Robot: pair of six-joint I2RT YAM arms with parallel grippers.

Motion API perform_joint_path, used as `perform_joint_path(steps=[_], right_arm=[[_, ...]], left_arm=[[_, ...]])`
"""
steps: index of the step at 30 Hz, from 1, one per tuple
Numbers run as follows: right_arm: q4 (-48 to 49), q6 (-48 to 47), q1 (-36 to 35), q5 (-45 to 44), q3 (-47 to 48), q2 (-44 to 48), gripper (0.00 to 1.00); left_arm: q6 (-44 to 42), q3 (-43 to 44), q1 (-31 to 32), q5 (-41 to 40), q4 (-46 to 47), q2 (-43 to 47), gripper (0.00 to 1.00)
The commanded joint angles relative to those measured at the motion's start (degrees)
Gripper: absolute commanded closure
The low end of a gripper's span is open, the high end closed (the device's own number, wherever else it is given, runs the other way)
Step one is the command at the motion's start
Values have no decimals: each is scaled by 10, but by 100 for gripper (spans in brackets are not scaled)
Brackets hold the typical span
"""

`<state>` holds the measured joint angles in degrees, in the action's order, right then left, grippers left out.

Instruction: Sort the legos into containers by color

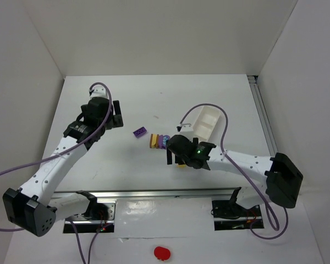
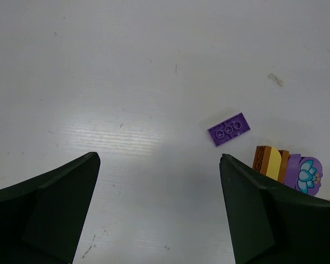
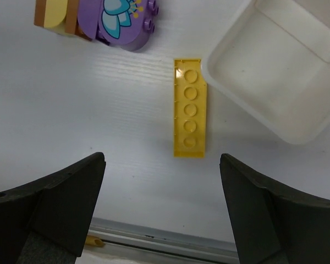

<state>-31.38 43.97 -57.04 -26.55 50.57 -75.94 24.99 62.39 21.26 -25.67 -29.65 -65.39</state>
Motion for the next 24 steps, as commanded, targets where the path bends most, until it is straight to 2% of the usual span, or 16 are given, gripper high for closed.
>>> perform_joint_path(steps=[1,9,16,19,24], right_arm=[[66,-29,0,12,-6,-28,8],[136,-88,31,57,-18,-108,12],[141,-114,44,51,-13,-140,14],[154,-120,49,56,-13,-156,22],[160,-120,55,56,-13,-167,25]], left_arm=[[16,35,3,4,-12,4,0],[16,35,3,-20,-12,-13,3],[16,35,3,-25,-6,-30,6],[16,35,3,-25,-6,-36,8],[28,19,3,-43,-1,-36,11]])
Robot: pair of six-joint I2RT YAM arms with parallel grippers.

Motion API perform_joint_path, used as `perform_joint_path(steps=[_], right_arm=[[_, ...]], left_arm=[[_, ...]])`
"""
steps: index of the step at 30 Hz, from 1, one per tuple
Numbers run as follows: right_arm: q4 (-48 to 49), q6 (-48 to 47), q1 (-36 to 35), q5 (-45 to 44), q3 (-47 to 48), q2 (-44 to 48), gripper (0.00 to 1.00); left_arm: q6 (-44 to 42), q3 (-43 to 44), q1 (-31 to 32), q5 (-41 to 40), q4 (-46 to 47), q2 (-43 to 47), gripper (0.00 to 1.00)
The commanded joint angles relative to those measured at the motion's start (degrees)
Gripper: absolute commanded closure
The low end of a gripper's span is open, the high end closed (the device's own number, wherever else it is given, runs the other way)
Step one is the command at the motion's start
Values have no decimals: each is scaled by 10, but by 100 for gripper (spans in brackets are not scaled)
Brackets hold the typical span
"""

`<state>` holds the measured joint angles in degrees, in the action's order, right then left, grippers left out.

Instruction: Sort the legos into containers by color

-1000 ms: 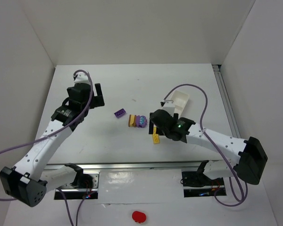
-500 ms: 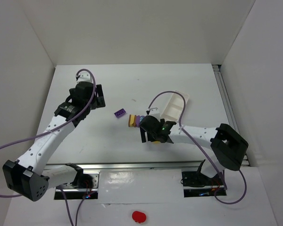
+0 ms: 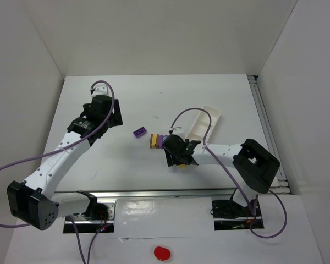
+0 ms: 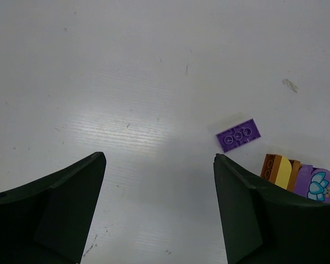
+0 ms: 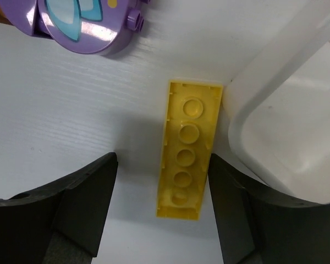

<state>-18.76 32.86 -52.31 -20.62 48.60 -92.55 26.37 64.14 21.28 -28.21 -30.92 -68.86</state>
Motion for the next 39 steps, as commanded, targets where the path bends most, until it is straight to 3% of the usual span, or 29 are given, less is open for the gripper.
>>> perform_joint_path(steps=[1,5,11,16,20,23,27,31,35,39], right_arm=[[39,-9,8,-3,7,-6,27],[46,-21,19,9,1,-6,37],[39,-53,19,26,22,14,63],[39,-132,13,13,48,117,63],[65,-204,13,-57,79,167,63],[92,-242,55,-127,102,167,63],[130,-240,191,-131,130,127,62],[130,-195,279,-144,178,53,62],[104,-112,329,-164,237,-29,62],[73,-46,334,-200,284,-108,62]], left_arm=[[14,1,3,-18,18,-1,11],[2,6,3,-18,24,-1,14],[-4,19,3,-23,30,-13,15],[-9,48,3,-28,30,-13,15],[-20,75,3,-28,30,-13,15],[-26,88,3,-28,35,-18,15],[-47,110,3,-23,35,-36,15],[-60,127,3,-18,35,-52,15],[-71,138,3,-12,35,-73,15],[-71,153,3,-24,30,-86,15]])
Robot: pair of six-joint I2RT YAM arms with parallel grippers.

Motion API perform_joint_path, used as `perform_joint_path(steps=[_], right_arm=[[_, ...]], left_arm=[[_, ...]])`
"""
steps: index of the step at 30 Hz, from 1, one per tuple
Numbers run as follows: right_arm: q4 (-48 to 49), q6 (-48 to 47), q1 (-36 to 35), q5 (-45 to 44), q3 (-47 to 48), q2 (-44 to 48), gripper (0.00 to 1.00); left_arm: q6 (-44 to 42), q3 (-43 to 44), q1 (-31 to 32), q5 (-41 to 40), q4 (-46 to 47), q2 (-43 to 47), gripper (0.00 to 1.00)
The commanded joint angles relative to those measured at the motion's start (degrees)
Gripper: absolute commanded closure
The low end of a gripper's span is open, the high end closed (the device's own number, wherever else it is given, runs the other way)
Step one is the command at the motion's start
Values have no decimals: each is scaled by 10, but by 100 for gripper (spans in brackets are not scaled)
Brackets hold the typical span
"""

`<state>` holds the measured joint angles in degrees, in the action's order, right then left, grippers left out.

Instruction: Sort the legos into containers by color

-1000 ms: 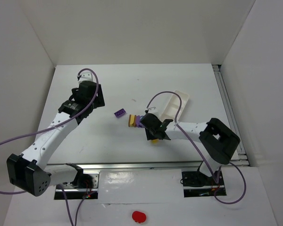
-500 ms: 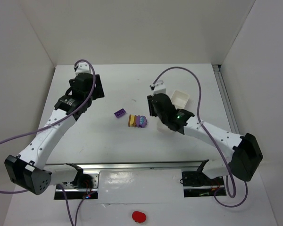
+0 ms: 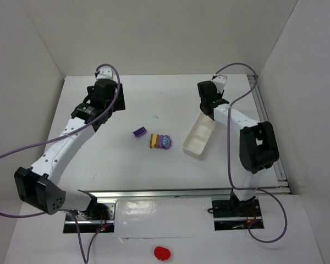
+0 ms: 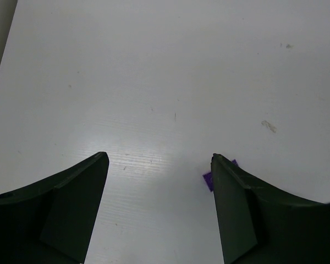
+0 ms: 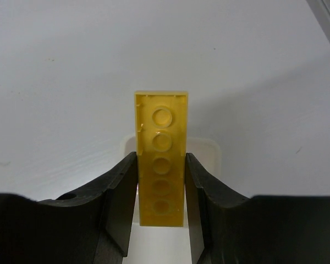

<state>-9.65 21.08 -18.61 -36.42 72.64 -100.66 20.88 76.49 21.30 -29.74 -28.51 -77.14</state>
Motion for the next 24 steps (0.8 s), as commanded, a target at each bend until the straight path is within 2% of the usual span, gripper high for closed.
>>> perform_joint_path(steps=[1,9,13,14,16,18,21,24], right_arm=[[-25,84,-3,-58,49,-37,62],[-8,130,-3,-77,42,-78,61],[-3,141,-3,-77,15,-70,56],[-3,141,-3,-77,9,-63,42],[-3,141,-3,-77,1,-63,21],[-10,141,-3,-72,-4,-63,8],[-10,141,-3,-66,-4,-44,7],[-10,129,-8,-61,-4,-9,10]], left_arm=[[-16,30,-3,-8,6,-3,15],[-22,35,-3,-14,-6,-8,15],[-16,35,-3,-14,-11,-8,15],[-16,35,-3,-14,-11,-13,15],[-16,40,-3,-14,-11,-13,14],[-16,40,-3,-7,-11,-20,12],[-11,40,-3,-1,-11,-26,12],[-6,45,-3,5,-16,-26,12]])
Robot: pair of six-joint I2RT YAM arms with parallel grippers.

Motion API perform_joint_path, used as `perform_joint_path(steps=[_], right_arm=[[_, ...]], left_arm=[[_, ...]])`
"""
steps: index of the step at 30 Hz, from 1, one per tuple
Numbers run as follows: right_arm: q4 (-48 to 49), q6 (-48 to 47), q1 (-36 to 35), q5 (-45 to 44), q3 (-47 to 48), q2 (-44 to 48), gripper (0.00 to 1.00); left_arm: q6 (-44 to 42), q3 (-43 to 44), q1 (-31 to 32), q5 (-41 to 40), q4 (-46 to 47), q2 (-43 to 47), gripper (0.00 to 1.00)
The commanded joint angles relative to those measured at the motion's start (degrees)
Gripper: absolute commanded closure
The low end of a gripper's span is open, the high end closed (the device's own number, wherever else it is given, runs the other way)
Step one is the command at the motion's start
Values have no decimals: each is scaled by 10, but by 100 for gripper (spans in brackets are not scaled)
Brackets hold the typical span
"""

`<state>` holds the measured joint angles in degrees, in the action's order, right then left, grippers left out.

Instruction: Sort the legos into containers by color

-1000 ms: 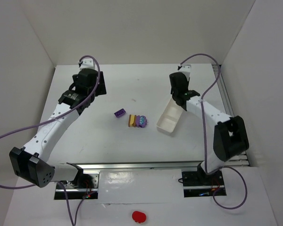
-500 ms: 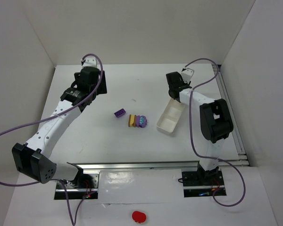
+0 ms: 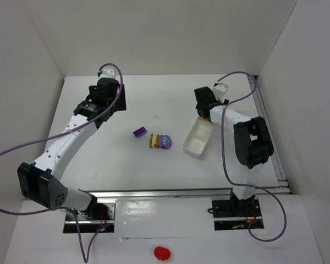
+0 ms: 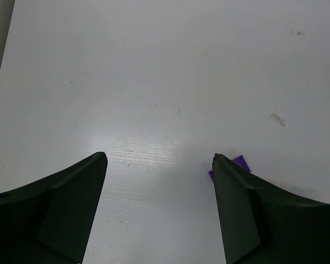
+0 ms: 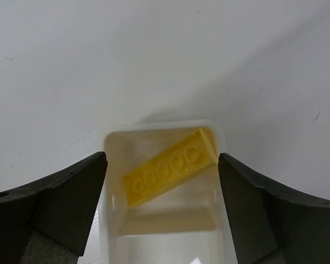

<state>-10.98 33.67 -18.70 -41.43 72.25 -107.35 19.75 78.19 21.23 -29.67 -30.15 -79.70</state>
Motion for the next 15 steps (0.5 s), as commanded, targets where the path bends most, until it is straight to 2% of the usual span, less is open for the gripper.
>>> perform_joint_path(steps=[1,5,9,15], right_arm=[[3,-4,-7,-11,0,68,11],[3,-24,-27,12,-11,126,15],[-3,-43,-52,74,-11,166,24],[-10,-100,-128,253,-4,141,33]], left_arm=[[6,28,-2,9,0,0,12],[11,23,-2,9,0,0,11],[17,23,-2,30,-6,-12,11],[37,35,-2,47,-22,-31,11]])
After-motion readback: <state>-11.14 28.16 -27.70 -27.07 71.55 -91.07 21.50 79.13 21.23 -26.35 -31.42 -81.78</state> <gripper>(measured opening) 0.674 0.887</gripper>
